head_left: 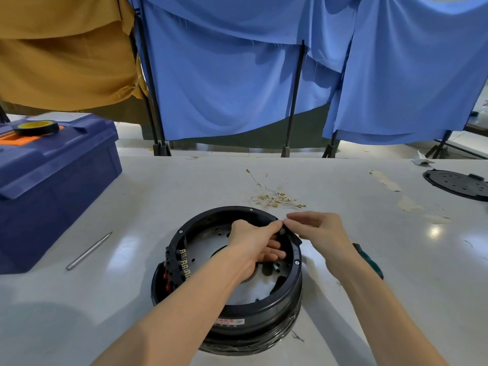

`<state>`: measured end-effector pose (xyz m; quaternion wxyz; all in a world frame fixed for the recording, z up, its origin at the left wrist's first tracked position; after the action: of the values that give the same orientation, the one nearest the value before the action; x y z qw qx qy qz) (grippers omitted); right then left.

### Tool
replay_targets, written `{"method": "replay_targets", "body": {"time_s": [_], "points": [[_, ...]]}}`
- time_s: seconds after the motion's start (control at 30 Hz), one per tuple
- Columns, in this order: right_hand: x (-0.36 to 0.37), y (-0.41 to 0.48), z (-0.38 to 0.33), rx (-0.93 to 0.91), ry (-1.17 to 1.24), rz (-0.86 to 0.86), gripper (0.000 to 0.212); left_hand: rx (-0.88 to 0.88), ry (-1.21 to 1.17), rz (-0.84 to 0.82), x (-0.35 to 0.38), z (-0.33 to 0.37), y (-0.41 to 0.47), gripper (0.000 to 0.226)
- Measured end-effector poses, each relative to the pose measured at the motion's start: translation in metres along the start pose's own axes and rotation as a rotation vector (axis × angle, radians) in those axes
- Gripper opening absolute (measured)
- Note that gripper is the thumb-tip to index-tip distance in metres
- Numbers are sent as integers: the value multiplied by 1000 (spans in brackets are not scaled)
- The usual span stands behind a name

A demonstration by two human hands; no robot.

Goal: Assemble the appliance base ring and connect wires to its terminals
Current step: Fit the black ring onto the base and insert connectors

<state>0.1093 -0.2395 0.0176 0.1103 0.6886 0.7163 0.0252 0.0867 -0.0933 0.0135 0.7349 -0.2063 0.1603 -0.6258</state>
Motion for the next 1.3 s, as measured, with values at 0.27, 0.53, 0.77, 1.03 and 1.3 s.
{"method": "replay_targets", "body": {"time_s": [0.27, 0.53, 0.77, 1.03, 1.3], "points": [[10, 0, 14, 136, 242, -95, 23, 67, 79, 76, -2, -2, 3, 34], [12, 3, 30, 219, 419, -135, 30, 37, 80, 71, -1, -4, 9, 32], [16, 7, 31, 239, 486, -63, 13, -16, 69, 74, 0, -1, 14, 27], [21, -1, 25, 273, 504, 5, 11, -91, 39, 81, -4, 3, 3, 39], [20, -6, 17, 230, 395, -40, 13, 403, 625, 651, -64, 34, -26, 23]]}}
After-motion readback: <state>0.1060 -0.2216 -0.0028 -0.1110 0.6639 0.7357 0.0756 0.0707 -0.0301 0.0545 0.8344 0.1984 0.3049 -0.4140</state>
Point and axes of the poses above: each hand's wrist, its own y-axis towards the middle knuckle, its own x-axis out of the palm, z = x × y, the point moved 2 cm from there along y, towards the middle knuckle, and after that the axes turned 10 degrees about -x, right-handed, at the moved point
